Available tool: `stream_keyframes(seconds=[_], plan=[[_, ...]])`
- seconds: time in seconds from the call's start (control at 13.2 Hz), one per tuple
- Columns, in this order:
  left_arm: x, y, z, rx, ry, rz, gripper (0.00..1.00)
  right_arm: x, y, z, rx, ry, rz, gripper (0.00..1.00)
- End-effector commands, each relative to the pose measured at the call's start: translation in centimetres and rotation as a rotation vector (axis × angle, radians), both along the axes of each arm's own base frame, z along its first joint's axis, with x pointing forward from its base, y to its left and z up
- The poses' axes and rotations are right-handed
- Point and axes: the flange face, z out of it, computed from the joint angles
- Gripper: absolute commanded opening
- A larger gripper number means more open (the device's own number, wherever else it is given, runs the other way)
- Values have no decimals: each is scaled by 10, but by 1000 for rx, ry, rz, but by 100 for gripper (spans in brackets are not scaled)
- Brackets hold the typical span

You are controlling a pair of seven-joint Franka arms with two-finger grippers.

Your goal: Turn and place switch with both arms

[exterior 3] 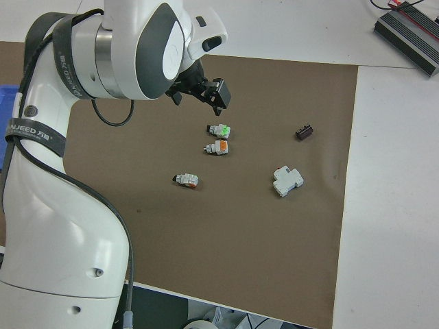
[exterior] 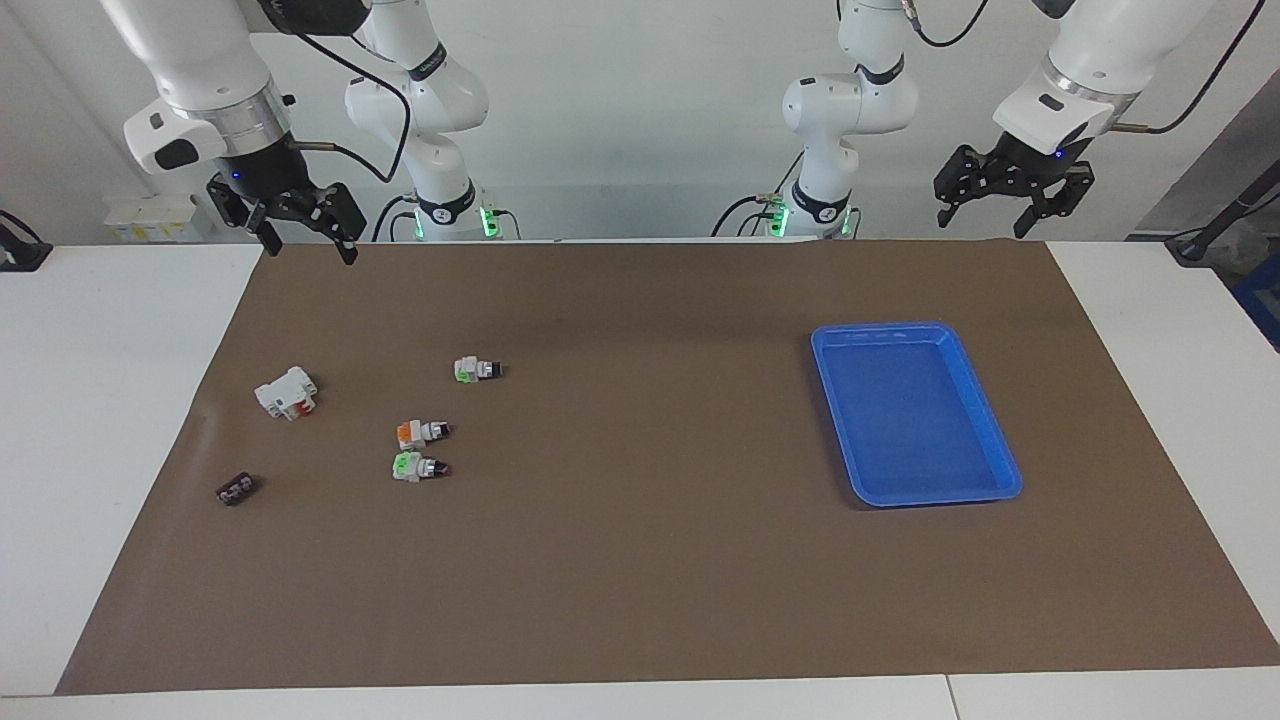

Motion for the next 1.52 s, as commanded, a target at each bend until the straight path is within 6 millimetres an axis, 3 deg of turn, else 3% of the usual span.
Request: stream_keyframes(seconds=[0.0, 1.14, 1.44], plan=[[-8, 2, 0, 18, 0, -6, 100, -7, 1, 1, 22, -16, -18, 100], [-8, 3, 0, 18, 0, -4, 100, -13, -4, 5, 21, -18, -26, 100], [-8, 3, 0, 18, 0, -4, 100, -15, -1, -3, 22, -4, -161, 100]])
